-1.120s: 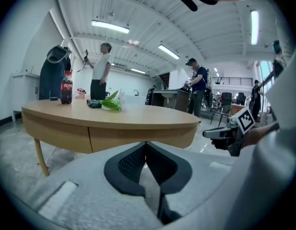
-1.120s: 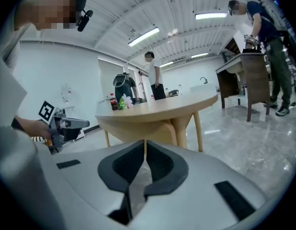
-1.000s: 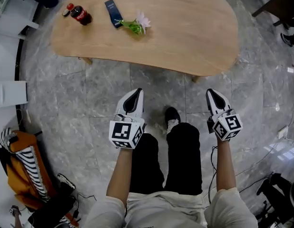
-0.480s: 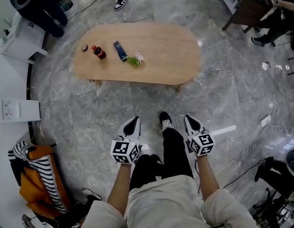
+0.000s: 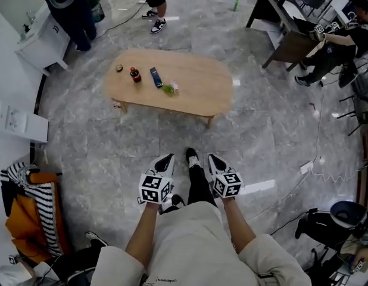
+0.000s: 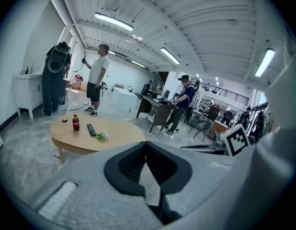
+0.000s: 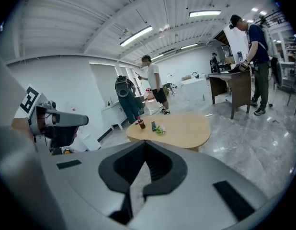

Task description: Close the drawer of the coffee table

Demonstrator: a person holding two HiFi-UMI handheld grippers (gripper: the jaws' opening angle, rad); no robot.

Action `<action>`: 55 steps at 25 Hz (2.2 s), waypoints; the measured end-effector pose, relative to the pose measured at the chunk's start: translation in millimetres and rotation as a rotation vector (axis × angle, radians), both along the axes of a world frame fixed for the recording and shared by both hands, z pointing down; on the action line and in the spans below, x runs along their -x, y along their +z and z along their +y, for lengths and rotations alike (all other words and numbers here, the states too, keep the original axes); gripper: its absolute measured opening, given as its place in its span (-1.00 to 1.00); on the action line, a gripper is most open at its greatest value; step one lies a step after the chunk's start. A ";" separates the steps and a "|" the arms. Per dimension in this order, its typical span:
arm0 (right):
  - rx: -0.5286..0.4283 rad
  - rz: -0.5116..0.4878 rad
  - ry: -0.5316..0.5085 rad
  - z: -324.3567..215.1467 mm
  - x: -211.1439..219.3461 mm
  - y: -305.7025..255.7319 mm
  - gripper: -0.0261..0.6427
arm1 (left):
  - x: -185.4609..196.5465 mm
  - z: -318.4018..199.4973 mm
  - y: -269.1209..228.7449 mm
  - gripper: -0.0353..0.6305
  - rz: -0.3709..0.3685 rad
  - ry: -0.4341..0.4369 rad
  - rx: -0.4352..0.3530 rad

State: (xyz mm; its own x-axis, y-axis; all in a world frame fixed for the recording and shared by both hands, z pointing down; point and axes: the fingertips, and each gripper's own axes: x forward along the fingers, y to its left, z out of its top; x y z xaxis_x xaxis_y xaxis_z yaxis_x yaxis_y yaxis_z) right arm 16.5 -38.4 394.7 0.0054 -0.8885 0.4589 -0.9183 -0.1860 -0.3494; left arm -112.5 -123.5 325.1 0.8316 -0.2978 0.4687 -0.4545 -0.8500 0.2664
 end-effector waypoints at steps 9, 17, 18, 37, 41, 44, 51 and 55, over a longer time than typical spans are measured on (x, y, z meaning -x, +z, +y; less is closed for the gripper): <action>-0.040 0.051 -0.214 17.6 66.1 -52.1 -0.88 | 57.9 29.0 -53.2 -0.87 0.088 -0.061 -0.051; 0.001 0.080 -0.214 48.6 100.4 -46.7 -0.88 | 118.1 77.8 -63.5 -0.87 0.118 -0.159 -0.076; 0.007 0.083 -0.211 51.3 104.9 -44.8 -0.88 | 125.0 80.4 -60.9 -0.87 0.110 -0.171 -0.079; 0.021 0.000 -0.030 92.8 108.8 -39.5 -0.88 | 103.7 84.7 -43.8 -0.87 0.072 -0.139 -0.058; 0.016 0.023 -0.028 93.4 102.7 -44.8 -0.88 | 98.0 87.1 -44.1 -0.87 0.079 -0.136 -0.064; 0.011 0.034 -0.035 95.4 100.6 -47.4 -0.88 | 94.8 89.5 -45.5 -0.87 0.086 -0.136 -0.067; 0.009 0.028 -0.044 94.8 100.5 -46.1 -0.88 | 93.5 89.2 -48.9 -0.87 0.106 -0.140 -0.074; -0.001 0.034 -0.044 96.8 99.8 -47.6 -0.88 | 92.6 92.4 -48.4 -0.87 0.111 -0.140 -0.079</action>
State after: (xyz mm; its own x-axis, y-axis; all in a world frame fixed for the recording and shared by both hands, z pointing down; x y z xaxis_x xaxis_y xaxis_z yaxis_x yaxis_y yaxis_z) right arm -83.4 58.5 347.1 -0.0184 -0.8885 0.4586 -0.9370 -0.1447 -0.3180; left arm -205.1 -31.1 276.7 0.8247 -0.4464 0.3474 -0.5414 -0.8008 0.2563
